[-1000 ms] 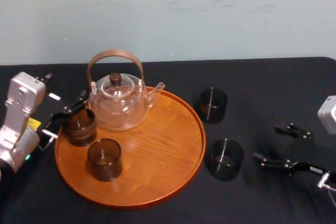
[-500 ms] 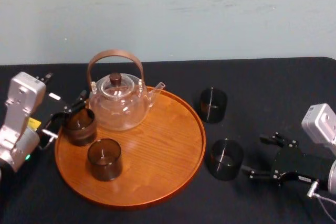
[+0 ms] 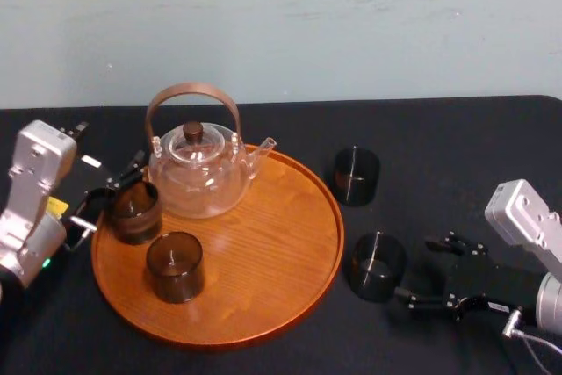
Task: Pick up the glass from the table and place it on the tray.
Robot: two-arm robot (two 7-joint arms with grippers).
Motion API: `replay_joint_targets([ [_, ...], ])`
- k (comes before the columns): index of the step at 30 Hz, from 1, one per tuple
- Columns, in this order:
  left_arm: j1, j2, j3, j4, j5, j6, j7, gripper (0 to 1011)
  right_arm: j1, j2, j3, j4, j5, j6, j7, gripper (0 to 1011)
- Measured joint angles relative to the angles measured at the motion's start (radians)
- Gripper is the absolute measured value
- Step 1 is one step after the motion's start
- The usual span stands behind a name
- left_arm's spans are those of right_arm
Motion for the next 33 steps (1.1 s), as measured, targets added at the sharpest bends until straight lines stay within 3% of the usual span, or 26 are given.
replay_joint_targets([
  [17,0.0,0.0,0.0,0.0,0.0,0.0,0.0,1001,0.085,-0.031,-0.05,0.046,0.05,0.074,0.052,1002],
  [33,0.0,0.0,0.0,0.0,0.0,0.0,0.0,1001,0.143,-0.053,-0.091,0.089,0.091,0.124,0.038,1002],
])
